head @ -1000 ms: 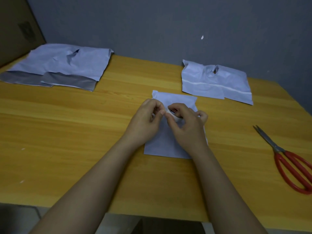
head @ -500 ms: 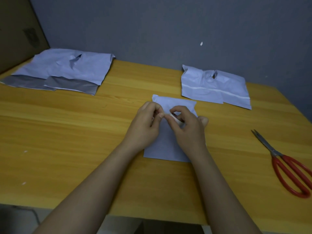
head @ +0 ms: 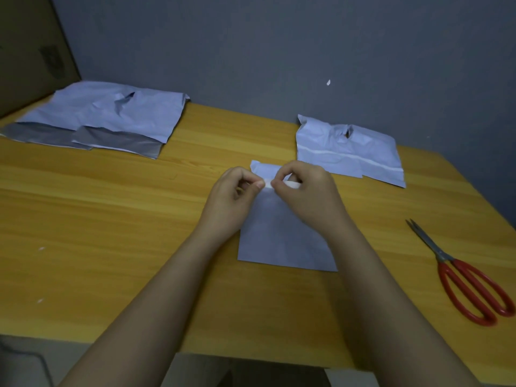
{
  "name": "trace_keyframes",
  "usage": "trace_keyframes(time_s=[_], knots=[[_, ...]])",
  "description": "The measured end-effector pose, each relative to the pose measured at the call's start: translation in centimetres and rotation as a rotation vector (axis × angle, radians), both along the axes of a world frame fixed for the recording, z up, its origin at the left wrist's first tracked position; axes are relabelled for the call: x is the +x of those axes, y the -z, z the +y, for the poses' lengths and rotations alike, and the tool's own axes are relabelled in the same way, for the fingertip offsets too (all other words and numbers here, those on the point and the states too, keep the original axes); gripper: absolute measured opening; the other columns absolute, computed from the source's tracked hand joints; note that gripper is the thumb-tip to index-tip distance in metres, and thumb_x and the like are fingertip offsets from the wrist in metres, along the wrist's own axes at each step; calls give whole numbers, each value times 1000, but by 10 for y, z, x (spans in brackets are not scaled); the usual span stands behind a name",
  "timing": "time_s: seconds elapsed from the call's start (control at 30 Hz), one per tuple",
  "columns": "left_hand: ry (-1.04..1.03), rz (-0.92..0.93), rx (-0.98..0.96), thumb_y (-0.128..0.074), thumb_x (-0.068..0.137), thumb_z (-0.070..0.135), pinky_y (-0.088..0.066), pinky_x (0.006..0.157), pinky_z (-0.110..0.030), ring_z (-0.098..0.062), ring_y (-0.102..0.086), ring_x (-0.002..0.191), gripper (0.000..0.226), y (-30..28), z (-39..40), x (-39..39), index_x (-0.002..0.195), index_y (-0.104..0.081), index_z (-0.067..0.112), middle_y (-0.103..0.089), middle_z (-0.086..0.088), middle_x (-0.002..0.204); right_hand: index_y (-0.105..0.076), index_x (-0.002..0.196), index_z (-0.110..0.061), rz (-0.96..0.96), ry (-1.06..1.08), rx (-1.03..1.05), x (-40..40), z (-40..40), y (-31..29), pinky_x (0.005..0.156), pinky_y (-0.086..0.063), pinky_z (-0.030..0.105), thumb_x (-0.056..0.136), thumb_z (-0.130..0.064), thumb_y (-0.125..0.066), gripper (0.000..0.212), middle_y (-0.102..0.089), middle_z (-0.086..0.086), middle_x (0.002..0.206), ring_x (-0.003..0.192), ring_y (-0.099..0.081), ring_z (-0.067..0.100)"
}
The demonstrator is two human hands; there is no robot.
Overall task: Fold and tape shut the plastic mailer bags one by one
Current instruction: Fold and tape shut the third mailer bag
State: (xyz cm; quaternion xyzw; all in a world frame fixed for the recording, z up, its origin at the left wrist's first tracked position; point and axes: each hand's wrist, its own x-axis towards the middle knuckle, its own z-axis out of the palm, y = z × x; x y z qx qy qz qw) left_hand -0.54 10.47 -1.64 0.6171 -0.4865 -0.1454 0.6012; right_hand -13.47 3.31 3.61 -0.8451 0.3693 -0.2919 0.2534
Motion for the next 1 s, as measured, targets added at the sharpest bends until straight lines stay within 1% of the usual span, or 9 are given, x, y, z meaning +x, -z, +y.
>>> trace_keyframes(time_s=[0.07,0.2,0.27,0.33,0.43,0.5,0.63,0.77,1.0], knots=[[-32,-8,5,-60,91,16,-42,69,-15,-4,-55,81,20,-1,2,1,79,-56,30,-62,3,91,-66,74,-19,40,-9,68,5,-3,-9,54,-38,27,82,-20,-64,8,-50,-8,58,55,-46,7],[-153,5,22,-56,93,16,-38,67,-7,-4,-54,81,7,0,13,13,87,-58,18,-61,5,91,-65,68,-19,92,-7,152,11,-4,-6,56,-41,27,78,-17,-64,11,-55,-11,60,58,-51,8],[-169,-83,61,-56,93,15,-36,68,-6,-10,-55,86,6,1,19,24,89,-58,17,-61,5,92,-66,68,-12,114,-33,263,9,-5,-4,57,-44,31,78,-14,-67,10,-62,-3,62,57,-54,12],[-55,-205,178,-57,92,15,-38,76,-12,-12,-55,97,4,0,24,34,94,-59,19,-60,9,95,-65,71,0,125,-79,390,8,-6,-2,56,-43,30,79,-8,-68,12,-62,8,60,53,-51,16],[128,-392,371,-63,89,26,-36,100,-32,-11,-47,117,28,0,31,39,116,-56,25,-55,18,110,-63,75,10,204,-96,418,10,-6,-3,52,-40,26,80,-4,-66,16,-58,11,59,51,-47,18],[201,-459,429,-65,86,38,-27,107,-33,-8,-41,125,47,0,34,40,129,-47,30,-51,24,117,-62,72,9,256,-106,415,14,-7,-4,50,-40,25,81,-5,-65,16,-57,11,60,51,-48,18],[331,-501,483,-49,60,74,-14,109,-25,4,-25,128,85,1,38,40,137,-21,51,-39,36,129,-62,73,-3,377,-111,368,22,-8,-2,54,-41,25,80,-14,-69,14,-58,8,66,55,-50,13],[403,-510,517,-53,50,77,-4,107,-19,10,-10,123,105,2,40,37,141,-7,53,-28,41,130,-60,72,-7,426,-118,402,26,-9,1,60,-42,30,79,-16,-70,15,-60,11,71,63,-53,18],[370,-461,489,-57,49,78,-6,108,-21,2,-13,131,111,11,45,40,143,-4,51,-35,33,135,-63,73,-4,401,-94,414,25,-10,7,60,-41,30,80,-15,-70,15,-59,14,72,64,-52,20]])
